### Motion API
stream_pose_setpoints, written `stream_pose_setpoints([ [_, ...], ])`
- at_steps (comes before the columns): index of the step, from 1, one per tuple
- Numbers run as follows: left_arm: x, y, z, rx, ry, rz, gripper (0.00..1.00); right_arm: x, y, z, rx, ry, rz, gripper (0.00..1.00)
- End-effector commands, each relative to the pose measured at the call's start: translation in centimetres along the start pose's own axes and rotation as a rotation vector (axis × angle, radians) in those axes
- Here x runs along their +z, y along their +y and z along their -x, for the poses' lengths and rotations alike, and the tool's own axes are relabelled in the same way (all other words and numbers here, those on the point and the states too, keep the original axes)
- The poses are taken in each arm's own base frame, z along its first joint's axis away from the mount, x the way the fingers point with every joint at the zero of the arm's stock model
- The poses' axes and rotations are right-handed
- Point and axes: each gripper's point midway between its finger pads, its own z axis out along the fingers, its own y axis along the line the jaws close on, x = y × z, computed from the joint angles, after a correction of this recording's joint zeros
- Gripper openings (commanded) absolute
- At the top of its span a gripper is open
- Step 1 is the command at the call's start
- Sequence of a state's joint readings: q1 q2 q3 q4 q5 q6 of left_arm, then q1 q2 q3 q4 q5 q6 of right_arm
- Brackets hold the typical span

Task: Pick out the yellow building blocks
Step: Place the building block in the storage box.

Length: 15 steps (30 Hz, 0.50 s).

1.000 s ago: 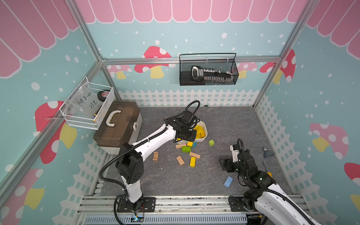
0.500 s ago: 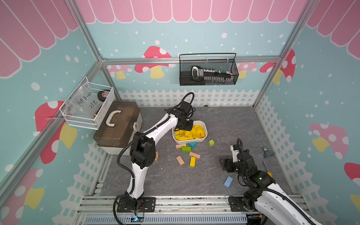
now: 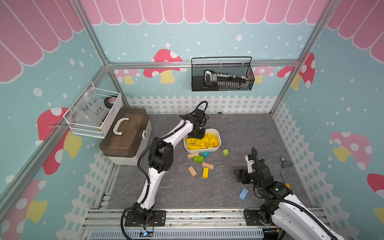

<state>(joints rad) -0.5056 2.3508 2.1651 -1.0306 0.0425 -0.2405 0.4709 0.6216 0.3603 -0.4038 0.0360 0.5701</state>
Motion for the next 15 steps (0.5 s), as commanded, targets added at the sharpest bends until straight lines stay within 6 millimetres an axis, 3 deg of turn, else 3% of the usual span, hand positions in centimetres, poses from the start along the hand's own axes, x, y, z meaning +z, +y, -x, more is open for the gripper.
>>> stream_pose_setpoints([
  [1,0.0,0.8,0.2,0.029,0.004,0.041,0.32,0.1,-0.3,-0.2,0.006,0.005,-0.01,0.81],
  [10,1.2,0.3,-0.1,0.012,0.028,0.01,0.33,0.0,-0.3,-0.1,0.009,-0.002,-0.012,0.82],
  [15,1.0,0.5,0.2,0.0,0.015,0.022,0.5,0.1,-0.3,-0.1,0.008,0.001,-0.011,0.81],
])
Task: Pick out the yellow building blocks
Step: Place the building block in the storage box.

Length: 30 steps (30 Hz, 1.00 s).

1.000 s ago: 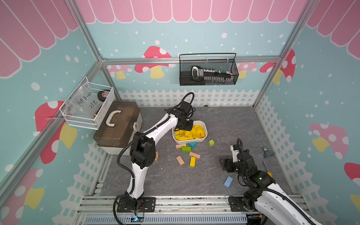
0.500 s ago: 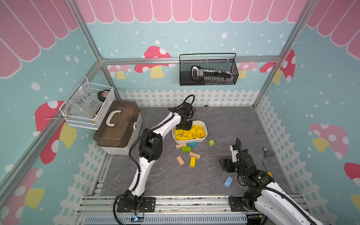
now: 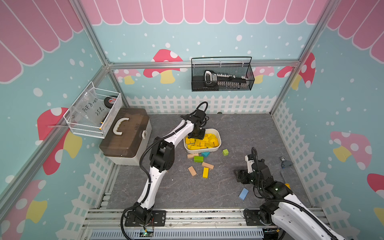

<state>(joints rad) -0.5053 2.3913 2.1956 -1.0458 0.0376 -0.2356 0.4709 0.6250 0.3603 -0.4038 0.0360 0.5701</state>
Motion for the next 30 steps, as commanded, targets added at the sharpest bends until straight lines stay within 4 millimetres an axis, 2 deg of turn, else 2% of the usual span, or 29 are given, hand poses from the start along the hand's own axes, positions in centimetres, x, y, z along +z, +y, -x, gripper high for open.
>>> stream_pose_setpoints([
  [1,-0.5,0.3,0.5,-0.005,-0.013,0.014,0.51,0.1,-0.3,-0.1,0.007,0.001,-0.01,0.81],
  [10,-4.2,-0.8,1.4,-0.003,-0.076,-0.039,0.5,0.1,-0.3,-0.1,0.008,0.003,-0.01,0.82],
  [16,-7.1,-1.9,0.7,0.017,-0.108,-0.078,0.49,0.1,-0.3,-0.1,0.008,0.002,-0.009,0.82],
  [22,-8.8,-2.6,-2.3,0.028,-0.11,-0.115,0.49,0.1,-0.2,-0.1,0.006,0.004,-0.004,0.82],
  [30,-9.4,-4.7,-9.1,0.072,-0.096,-0.172,0.5,0.0,0.0,-0.2,0.003,0.005,0.009,0.82],
])
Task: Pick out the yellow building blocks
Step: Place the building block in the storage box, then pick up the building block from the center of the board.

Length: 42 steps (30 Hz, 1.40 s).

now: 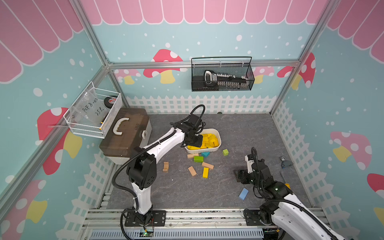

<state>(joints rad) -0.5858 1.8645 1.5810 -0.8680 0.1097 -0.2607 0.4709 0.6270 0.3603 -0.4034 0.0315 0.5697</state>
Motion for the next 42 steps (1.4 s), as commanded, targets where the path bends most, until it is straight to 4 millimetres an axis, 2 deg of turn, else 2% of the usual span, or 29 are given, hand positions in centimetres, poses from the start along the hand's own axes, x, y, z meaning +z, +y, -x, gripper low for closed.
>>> stream_pose_setpoints([
  [1,-0.3,-2.0,-1.4,0.022,-0.031,-0.051,0.5,0.0,0.0,-0.1,0.003,0.0,0.007,0.82],
  [4,-0.2,-3.4,-3.7,0.035,-0.015,-0.071,0.5,-0.1,0.0,-0.1,0.001,-0.006,0.012,0.82],
  [9,1.1,-5.5,-7.3,0.05,0.02,-0.084,0.53,0.0,0.3,-0.3,-0.003,0.006,0.027,0.83],
  [15,2.8,-7.1,-9.9,0.052,0.047,-0.043,0.57,0.1,0.3,-0.4,0.0,0.016,0.027,0.83],
  [18,3.7,-7.3,-10.5,0.044,0.055,-0.007,0.58,0.0,0.3,-0.5,0.003,0.012,0.028,0.83],
  [28,6.6,-5.7,-11.6,-0.031,0.086,0.107,0.59,-0.3,0.2,-0.2,0.009,-0.015,0.027,0.83],
  [33,8.1,-6.2,-12.1,-0.047,0.11,0.09,0.58,-0.3,0.1,-0.3,0.007,-0.013,0.025,0.83],
  [38,8.7,-6.5,-12.4,-0.037,0.124,0.095,0.56,-0.3,0.2,-0.3,0.007,-0.011,0.025,0.83],
  [42,8.9,-6.0,-13.0,-0.03,0.131,0.111,0.51,-0.3,0.2,-0.2,0.005,-0.013,0.025,0.83],
])
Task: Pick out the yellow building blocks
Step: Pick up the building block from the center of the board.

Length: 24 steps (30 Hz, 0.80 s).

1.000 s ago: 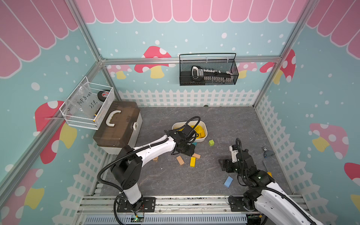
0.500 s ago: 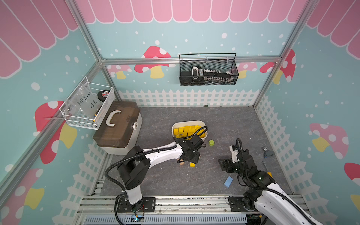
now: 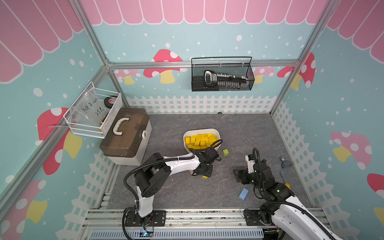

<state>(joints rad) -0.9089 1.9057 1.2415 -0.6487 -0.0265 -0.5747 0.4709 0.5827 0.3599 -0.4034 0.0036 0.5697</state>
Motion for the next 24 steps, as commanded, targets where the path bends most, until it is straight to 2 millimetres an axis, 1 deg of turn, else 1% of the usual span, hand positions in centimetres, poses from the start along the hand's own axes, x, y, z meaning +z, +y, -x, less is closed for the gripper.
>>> stream_pose_setpoints([
  [1,0.5,0.0,0.0,-0.014,-0.01,0.009,0.47,0.2,-0.5,-0.7,0.005,0.016,-0.016,0.83],
  [4,0.3,-0.2,-0.4,0.001,-0.003,-0.013,0.36,0.2,-0.5,-0.7,0.006,0.015,-0.016,0.83],
  [6,0.0,-0.6,-0.3,0.02,-0.009,-0.043,0.33,0.2,-0.6,-0.7,0.006,0.015,-0.018,0.83],
  [8,-0.8,-0.9,-0.1,0.038,-0.026,-0.062,0.32,0.2,-0.6,-0.8,0.008,0.015,-0.018,0.83],
  [12,-2.7,-1.1,1.2,0.074,-0.063,-0.069,0.32,0.2,-0.6,-0.7,0.008,0.013,-0.018,0.83],
  [18,-6.4,-0.9,4.4,0.082,-0.127,-0.075,0.32,0.1,-0.5,-0.7,0.008,0.006,-0.013,0.83],
  [21,-8.3,-0.7,6.7,0.048,-0.162,-0.109,0.33,0.0,-0.5,-0.7,0.008,0.004,-0.011,0.83],
  [24,-9.8,0.0,9.4,-0.015,-0.189,-0.156,0.33,0.0,-0.5,-0.7,0.008,0.003,-0.009,0.83],
])
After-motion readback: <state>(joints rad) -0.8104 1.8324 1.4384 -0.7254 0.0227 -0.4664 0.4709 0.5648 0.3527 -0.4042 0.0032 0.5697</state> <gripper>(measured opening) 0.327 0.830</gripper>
